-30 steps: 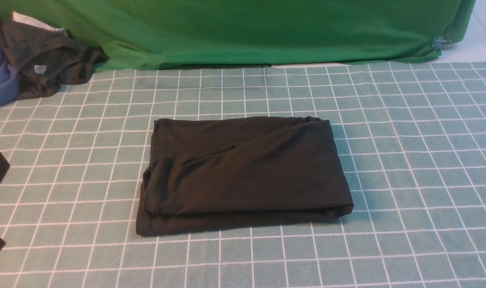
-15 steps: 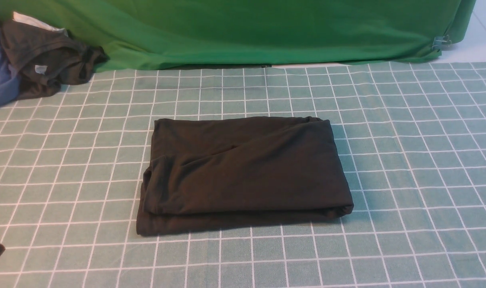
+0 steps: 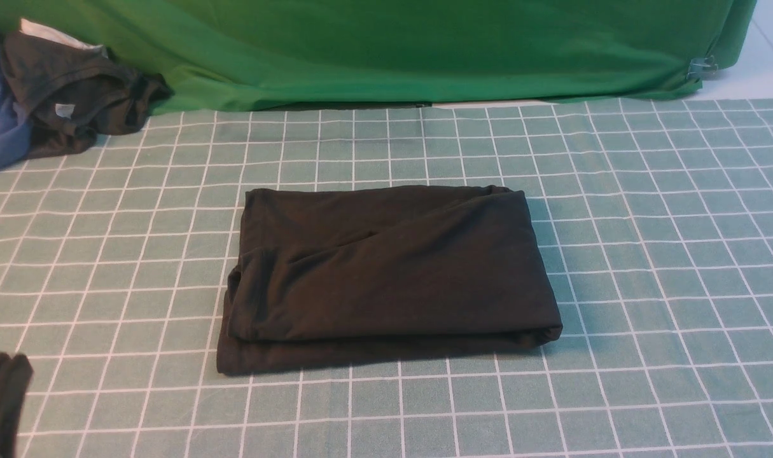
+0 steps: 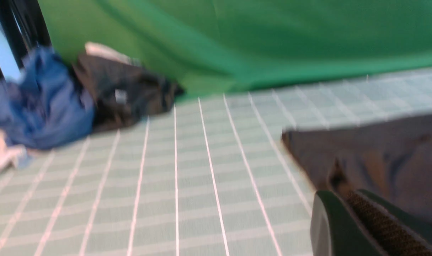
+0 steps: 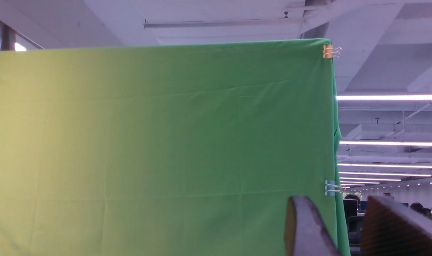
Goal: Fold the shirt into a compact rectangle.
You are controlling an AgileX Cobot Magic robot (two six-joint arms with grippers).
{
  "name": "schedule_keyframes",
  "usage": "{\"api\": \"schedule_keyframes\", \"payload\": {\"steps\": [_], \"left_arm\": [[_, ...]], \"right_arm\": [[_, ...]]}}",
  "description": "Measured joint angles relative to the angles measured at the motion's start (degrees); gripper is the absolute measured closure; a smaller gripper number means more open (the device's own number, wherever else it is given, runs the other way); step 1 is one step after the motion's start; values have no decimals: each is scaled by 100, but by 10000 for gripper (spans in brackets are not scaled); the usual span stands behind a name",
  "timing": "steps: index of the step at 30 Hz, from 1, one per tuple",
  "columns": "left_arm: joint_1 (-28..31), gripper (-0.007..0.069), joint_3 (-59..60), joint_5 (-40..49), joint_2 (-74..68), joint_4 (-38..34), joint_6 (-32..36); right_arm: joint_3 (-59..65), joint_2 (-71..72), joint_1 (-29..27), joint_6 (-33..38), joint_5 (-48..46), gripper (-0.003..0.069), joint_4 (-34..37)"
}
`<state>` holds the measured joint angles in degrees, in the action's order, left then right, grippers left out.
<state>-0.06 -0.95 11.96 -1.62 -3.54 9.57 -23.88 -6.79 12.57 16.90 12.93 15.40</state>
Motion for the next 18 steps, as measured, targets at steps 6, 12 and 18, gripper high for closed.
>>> {"api": "schedule_keyframes", "payload": {"steps": [6, 12, 18], "left_arm": [[0, 611, 123, 137, 151, 14, 0], [0, 611, 123, 137, 162, 25, 0], [0, 611, 123, 137, 162, 30, 1]], "right_arm": [[0, 1, 0, -2, -7, 420, 0], [0, 1, 0, -2, -7, 420, 0], [0, 1, 0, -8, -7, 420, 0]]}}
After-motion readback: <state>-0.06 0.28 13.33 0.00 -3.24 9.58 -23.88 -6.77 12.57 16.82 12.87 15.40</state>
